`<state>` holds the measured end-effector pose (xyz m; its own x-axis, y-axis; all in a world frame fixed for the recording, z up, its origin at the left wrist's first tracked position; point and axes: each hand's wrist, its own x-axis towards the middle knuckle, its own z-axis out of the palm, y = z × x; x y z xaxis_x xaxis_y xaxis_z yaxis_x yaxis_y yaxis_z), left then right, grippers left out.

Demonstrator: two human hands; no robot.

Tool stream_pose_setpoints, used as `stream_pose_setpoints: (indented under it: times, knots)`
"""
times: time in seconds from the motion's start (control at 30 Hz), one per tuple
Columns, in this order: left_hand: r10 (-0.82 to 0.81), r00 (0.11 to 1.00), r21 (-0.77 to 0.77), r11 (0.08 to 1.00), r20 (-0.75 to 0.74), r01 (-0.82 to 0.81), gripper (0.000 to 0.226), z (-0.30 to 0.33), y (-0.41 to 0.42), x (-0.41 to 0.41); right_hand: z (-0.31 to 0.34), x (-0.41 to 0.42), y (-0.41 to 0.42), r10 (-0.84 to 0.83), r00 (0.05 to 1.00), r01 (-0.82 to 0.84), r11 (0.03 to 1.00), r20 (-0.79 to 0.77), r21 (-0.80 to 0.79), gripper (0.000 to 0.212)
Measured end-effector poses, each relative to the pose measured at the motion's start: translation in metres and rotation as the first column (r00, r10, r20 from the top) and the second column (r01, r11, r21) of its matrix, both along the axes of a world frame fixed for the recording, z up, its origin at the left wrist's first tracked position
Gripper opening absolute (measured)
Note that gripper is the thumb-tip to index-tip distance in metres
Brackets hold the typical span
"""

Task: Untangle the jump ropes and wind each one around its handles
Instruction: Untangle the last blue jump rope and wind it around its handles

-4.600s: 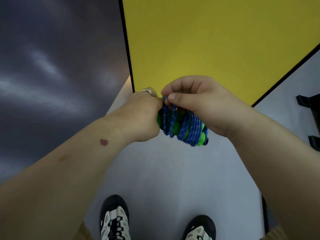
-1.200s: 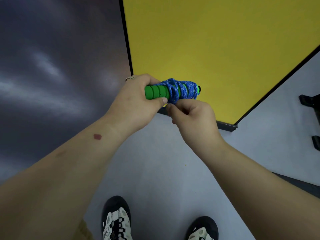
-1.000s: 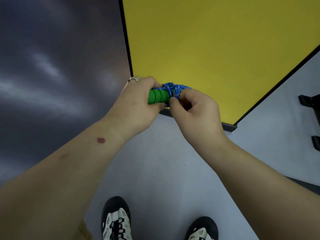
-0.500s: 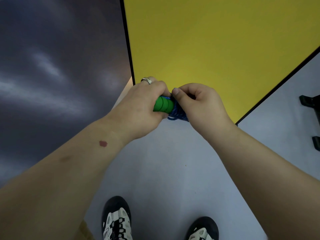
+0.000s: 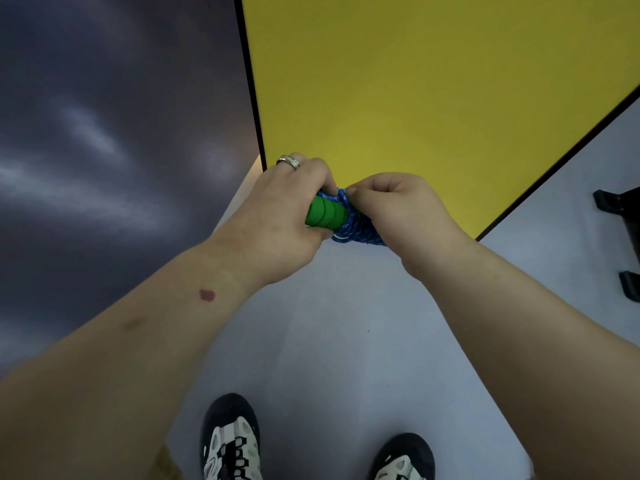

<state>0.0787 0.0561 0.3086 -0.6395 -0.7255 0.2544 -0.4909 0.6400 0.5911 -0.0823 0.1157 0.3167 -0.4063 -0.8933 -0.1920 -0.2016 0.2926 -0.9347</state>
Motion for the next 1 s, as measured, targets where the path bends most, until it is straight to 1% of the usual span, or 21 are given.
stream_pose_setpoints:
  times: [0.07, 0.13, 0.27, 0.33, 0.4, 0.43, 0.47, 0.5, 0.53, 0.57, 0.6, 0.67, 0.73, 0.77, 0.8, 0.83, 0.87, 0.9, 0.93, 0.97, 1.0]
  knots:
    - [0.0, 1.0, 0.001, 1.0, -0.004, 0.0, 0.04, 0.001, 0.001, 0.0, -0.001, 0.001, 0.002, -0.021, 1.0, 0.022, 0.999, 0.023, -0.036, 0.006]
    - [0.005, 1.0, 0.002, 1.0, -0.017, -0.005, 0.041, 0.002, 0.001, -0.001, -0.003, 0.001, 0.003, -0.034, 0.999, 0.035, 0.997, 0.017, -0.069, 0.005]
    - [0.055, 0.998, 0.086, 0.995, -0.038, -0.052, 0.039, 0.001, -0.002, 0.001, -0.005, 0.002, 0.003, 0.058, 0.997, -0.061, 0.996, -0.051, -0.061, 0.024]
    - [0.107, 0.993, 0.122, 0.988, -0.059, -0.099, 0.037, 0.002, -0.004, 0.002, -0.005, 0.002, 0.002, 0.096, 0.994, -0.101, 0.991, -0.05, -0.086, 0.028]
    - [0.193, 0.978, 0.205, 0.963, -0.083, -0.173, 0.034, 0.002, -0.005, 0.001, -0.002, 0.001, 0.004, 0.046, 0.999, -0.049, 0.991, -0.023, -0.128, 0.036]
    - [0.251, 0.961, 0.299, 0.931, -0.114, -0.208, 0.033, 0.002, -0.006, 0.0, 0.0, 0.0, 0.005, -0.002, 1.0, -0.002, 0.987, -0.024, -0.163, 0.043]
    - [0.312, 0.936, 0.44, 0.872, -0.163, -0.214, 0.034, 0.003, -0.006, -0.001, -0.001, -0.004, 0.005, -0.068, 0.997, 0.061, 0.979, -0.028, -0.193, 0.048]
    - [0.374, 0.901, 0.597, 0.782, -0.22, -0.179, 0.035, 0.006, -0.007, -0.002, -0.002, -0.008, 0.004, -0.133, 0.991, 0.128, 0.971, -0.012, -0.203, 0.052]
    - [0.433, 0.863, 0.727, 0.676, -0.261, -0.119, 0.035, 0.008, -0.007, -0.003, -0.004, -0.011, 0.004, -0.178, 0.984, 0.18, 0.967, 0.026, -0.181, 0.055]
    - [0.482, 0.831, 0.82, 0.57, -0.279, -0.055, 0.033, 0.009, -0.008, -0.003, -0.005, -0.014, 0.004, -0.193, 0.978, 0.203, 0.971, 0.085, -0.129, 0.057]
    - [0.517, 0.813, 0.884, 0.467, -0.269, -0.005, 0.03, 0.011, -0.008, -0.003, -0.006, -0.017, 0.006, -0.176, 0.972, 0.19, 0.979, 0.158, -0.074, 0.058]
    - [0.527, 0.823, 0.957, 0.284, -0.212, 0.064, 0.025, 0.013, -0.009, -0.002, -0.008, -0.02, 0.008, -0.088, 0.937, 0.109, 0.993, 0.338, -0.042, 0.049]
    - [0.479, 0.863, 0.984, 0.141, -0.162, 0.106, 0.03, 0.012, -0.009, 0.002, -0.007, -0.019, 0.01, -0.019, 0.872, 0.076, 0.992, 0.49, -0.096, 0.04]
    - [0.441, 0.886, 0.988, 0.102, -0.145, 0.111, 0.035, 0.011, -0.008, 0.003, -0.005, -0.019, 0.011, -0.004, 0.835, 0.09, 0.988, 0.55, -0.129, 0.039]
    - [0.404, 0.906, 0.991, 0.086, -0.128, 0.102, 0.038, 0.009, -0.008, 0.005, -0.003, -0.017, 0.011, 0.003, 0.805, 0.111, 0.982, 0.593, -0.156, 0.04]
    - [0.361, 0.926, 0.993, 0.094, -0.107, 0.078, 0.037, 0.008, -0.008, 0.005, -0.001, -0.016, 0.011, 0.006, 0.794, 0.128, 0.976, 0.608, -0.178, 0.04]
    - [0.317, 0.945, 0.991, 0.124, -0.08, 0.043, 0.034, 0.008, -0.007, 0.004, 0.0, -0.016, 0.011, 0.006, 0.802, 0.136, 0.972, 0.597, -0.194, 0.041]
    - [0.274, 0.96, 0.982, 0.191, -0.05, -0.003, 0.032, 0.008, -0.006, 0.003, 0.001, -0.015, 0.011, 0.002, 0.824, 0.139, 0.969, 0.566, -0.206, 0.04]
    - [0.238, 0.971, 0.954, 0.295, -0.015, -0.058, 0.038, 0.009, -0.006, 0.002, 0.003, -0.015, 0.011, -0.001, 0.856, 0.132, 0.967, 0.517, -0.218, 0.04]
    - [0.227, 0.974, 0.899, 0.425, 0.008, -0.106, 0.052, 0.01, -0.007, 0.001, 0.005, -0.014, 0.012, -0.003, 0.894, 0.117, 0.967, 0.448, -0.228, 0.04]
    - [0.241, 0.971, 0.826, 0.548, -0.002, -0.134, 0.067, 0.012, -0.007, 0.0, 0.008, -0.014, 0.013, 0.001, 0.932, 0.09, 0.968, 0.361, -0.233, 0.04]
